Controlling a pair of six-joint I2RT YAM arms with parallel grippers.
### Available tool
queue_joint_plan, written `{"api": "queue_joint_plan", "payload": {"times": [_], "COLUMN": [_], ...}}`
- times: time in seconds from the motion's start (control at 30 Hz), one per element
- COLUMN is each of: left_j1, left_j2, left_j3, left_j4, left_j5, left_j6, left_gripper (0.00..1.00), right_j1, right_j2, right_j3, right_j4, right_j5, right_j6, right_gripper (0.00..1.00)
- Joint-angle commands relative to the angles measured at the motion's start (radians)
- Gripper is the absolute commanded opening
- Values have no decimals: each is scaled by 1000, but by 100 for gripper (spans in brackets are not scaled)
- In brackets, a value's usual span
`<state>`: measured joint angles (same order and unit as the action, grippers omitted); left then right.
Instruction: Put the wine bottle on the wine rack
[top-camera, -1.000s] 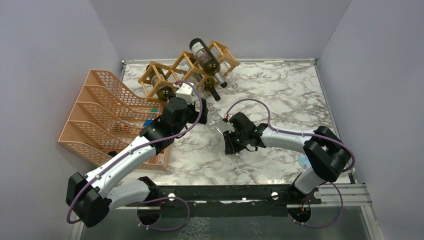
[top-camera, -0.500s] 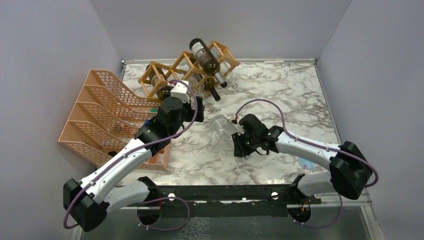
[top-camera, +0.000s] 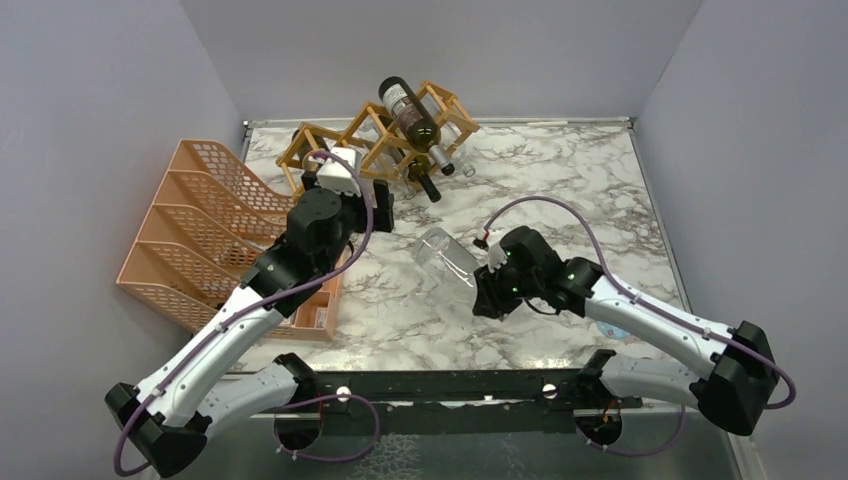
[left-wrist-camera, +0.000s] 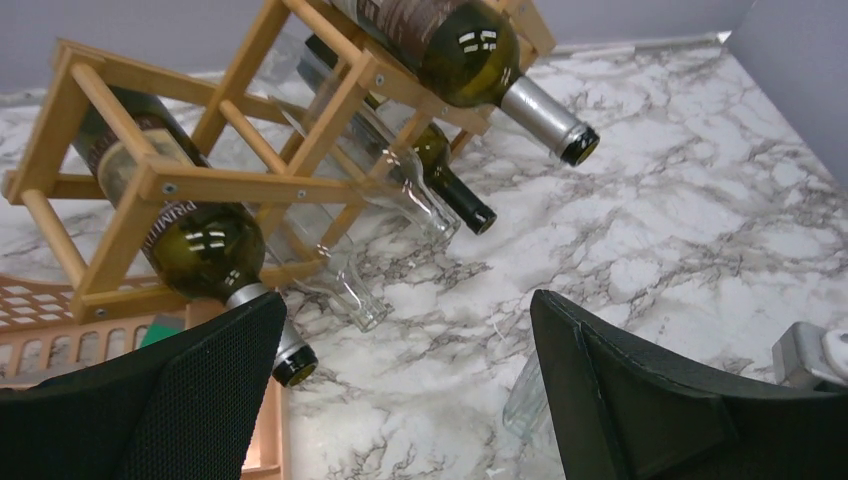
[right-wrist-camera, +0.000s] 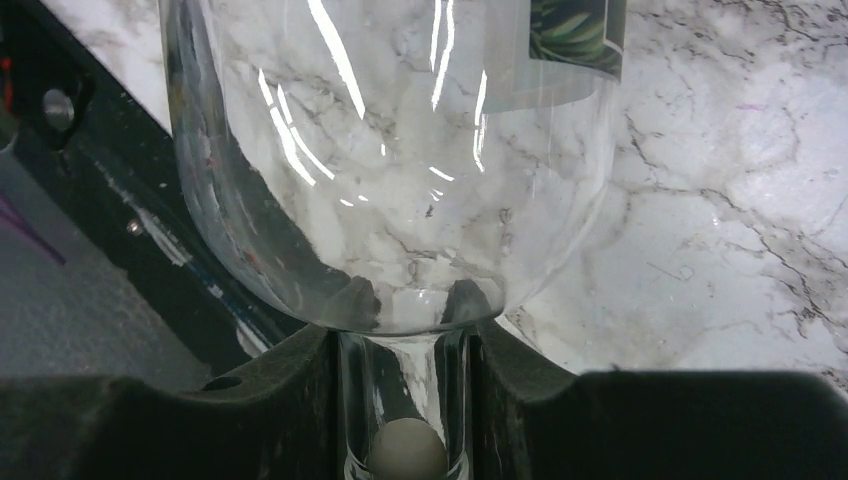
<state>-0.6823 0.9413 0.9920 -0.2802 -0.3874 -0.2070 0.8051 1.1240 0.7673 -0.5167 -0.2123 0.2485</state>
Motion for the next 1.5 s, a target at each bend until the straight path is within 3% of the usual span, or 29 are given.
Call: {"api": "queue_joint_plan", "payload": {"times": [0.0,0.13,0.4,0.67,0.87,1.1,1.3,1.47], "left_j1": [3,4,4,4,4,4,4,3], "left_j2": [-67,-96,-154,-219,-278,-309,-312,-315], "left_j3": [73,73,95,151,164,163,179,176], "left_j4": [-9,5,29,62,111,81,58,49], "left_j5": [-59,-52,-74,-101,-138,-180,-202,-215], "left_j6": [33,12,-8,10,48,78,102,105], "left_gripper": [99,99,99,99,99,99,99,99], "right_j1": [2,2,2,1,2,3,3,4], "right_j2": [-98,-124,-82,36,235,526,831,982], "right_j3": [97,134,251,400,627,926,1339,1553], "right_j4": [150,201,296,427,398,380,224,156], "right_j5": [-184,-294,-338,-214,-14,65,103,119], "right_j6": [-50,-26,18,96,158,184,180,183], "right_gripper": [1,1,1,1,1,1,1,1]}}
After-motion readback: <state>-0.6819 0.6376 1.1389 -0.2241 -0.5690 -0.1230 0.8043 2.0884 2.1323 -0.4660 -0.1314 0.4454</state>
